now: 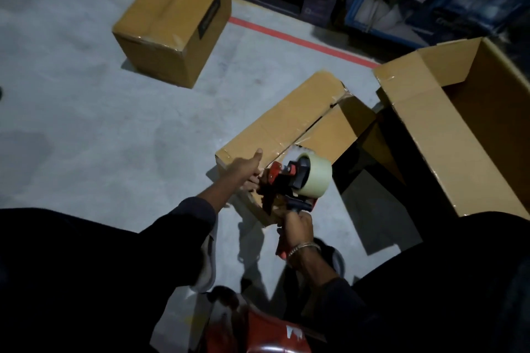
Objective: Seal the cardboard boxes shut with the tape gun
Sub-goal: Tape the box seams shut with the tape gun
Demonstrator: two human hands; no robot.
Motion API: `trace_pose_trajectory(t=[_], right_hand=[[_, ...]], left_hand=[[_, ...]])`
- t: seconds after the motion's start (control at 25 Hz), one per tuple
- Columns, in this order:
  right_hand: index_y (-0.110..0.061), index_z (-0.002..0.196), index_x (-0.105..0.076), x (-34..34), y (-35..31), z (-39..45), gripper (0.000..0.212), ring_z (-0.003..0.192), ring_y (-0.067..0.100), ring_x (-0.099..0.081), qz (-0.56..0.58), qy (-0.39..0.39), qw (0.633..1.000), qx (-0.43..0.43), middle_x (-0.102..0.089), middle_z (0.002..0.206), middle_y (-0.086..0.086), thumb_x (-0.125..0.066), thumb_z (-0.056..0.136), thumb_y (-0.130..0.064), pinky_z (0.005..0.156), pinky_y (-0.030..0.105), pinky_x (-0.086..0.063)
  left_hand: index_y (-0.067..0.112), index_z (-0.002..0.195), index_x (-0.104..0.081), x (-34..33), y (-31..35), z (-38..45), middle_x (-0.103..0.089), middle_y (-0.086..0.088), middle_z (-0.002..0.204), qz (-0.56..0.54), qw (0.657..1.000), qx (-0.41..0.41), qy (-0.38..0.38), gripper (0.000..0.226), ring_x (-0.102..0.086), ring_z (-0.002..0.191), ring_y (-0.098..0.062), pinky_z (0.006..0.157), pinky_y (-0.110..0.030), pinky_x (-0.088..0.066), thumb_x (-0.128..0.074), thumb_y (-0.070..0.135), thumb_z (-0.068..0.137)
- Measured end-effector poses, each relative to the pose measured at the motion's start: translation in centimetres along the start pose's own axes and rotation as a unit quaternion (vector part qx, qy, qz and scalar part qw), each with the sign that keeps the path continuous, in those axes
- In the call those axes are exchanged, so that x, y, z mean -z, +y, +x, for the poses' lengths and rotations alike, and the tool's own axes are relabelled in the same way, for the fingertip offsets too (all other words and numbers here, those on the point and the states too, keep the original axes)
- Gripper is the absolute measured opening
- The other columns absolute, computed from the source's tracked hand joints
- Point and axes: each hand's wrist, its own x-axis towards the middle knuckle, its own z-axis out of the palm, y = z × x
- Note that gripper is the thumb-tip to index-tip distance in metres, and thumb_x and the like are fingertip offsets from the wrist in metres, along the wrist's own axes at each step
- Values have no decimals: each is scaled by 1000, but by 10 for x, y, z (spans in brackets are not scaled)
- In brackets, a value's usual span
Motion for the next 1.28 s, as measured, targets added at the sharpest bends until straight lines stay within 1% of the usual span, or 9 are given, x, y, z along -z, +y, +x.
trace_pose_trajectory(t=[0.12, 0.24, 0.4, 0.48, 0.64, 0.84, 0.92, 1.08, 1.28], right_hand=[[3, 77, -68, 5, -31, -14, 7, 44, 17, -49, 32, -132, 990, 25, -56, 64, 15, -67, 84, 4, 42, 22, -35], [-2, 67, -72, 13, -62, -20, 22, 46, 19, -47, 8, -202, 977, 66, -57, 61, 14, -67, 88, 3, 45, 24, -37], [-10, 57, -72, 25, -103, -22, 36, 46, 18, -45, -11, -256, 962, 94, -54, 59, 12, -65, 90, 2, 46, 24, -37], [-10, 54, -71, 27, -120, -21, 38, 44, 19, -45, -24, -285, 952, 109, -54, 56, 12, -64, 89, 3, 46, 24, -36], [-12, 55, -72, 26, -130, -7, 34, 45, 23, -45, -60, -291, 943, 148, -56, 59, 14, -67, 88, -2, 53, 31, -34], [-10, 59, -73, 22, -128, 6, 33, 45, 20, -46, -50, -314, 937, 147, -55, 58, 13, -65, 88, 2, 51, 28, -39], [-11, 56, -71, 20, -125, 9, 37, 44, 19, -46, -51, -325, 935, 136, -55, 57, 13, -64, 89, 4, 50, 28, -39], [0, 71, -67, 14, -124, 13, 19, 43, 18, -46, -63, -320, 935, 140, -55, 57, 13, -65, 89, 4, 49, 27, -39], [-7, 65, -71, 15, -122, 16, 29, 44, 18, -47, -63, -311, 938, 142, -56, 57, 12, -64, 90, 5, 48, 27, -40]], left_hand=[[14, 110, -67, 12, 19, -20, -70, -8, 111, -147, 963, 107, -201, 55, -73, 99, -25, 75, -36, -64, -69, 62, 85], [14, 112, -67, 37, 40, -35, -77, -10, 104, -154, 946, 92, -270, 29, -76, 93, -26, 79, -38, -65, -63, 38, 95], [13, 129, -64, 51, 44, -46, -72, -17, 127, -95, 938, 90, -320, 44, -72, 115, -34, 93, -45, -60, -47, 46, 104], [9, 129, -63, 53, 43, -46, -72, -18, 125, -182, 925, 67, -328, 39, -74, 109, -32, 86, -41, -63, -43, 36, 108], [2, 110, -67, 77, 51, -39, -73, -13, 88, -298, 911, 46, -280, 20, -74, 70, -17, 68, -25, -63, -49, 11, 105], [-3, 106, -68, 97, 38, -25, -72, -16, 92, -282, 931, 63, -223, 15, -75, 71, -17, 69, -26, -64, -54, -7, 100], [-4, 109, -65, 92, 34, -20, -73, -20, 98, -261, 933, 92, -232, 17, -78, 75, -22, 71, -32, -66, -54, 10, 106], [-10, 121, -61, 78, 31, -18, -72, -30, 116, -208, 906, 141, -341, 71, -78, 93, -34, 75, -40, -66, -42, 57, 106], [-5, 114, -65, 81, 43, -22, -77, -19, 86, -290, 904, 99, -299, 21, -78, 69, -19, 63, -28, -64, -52, 8, 104]])
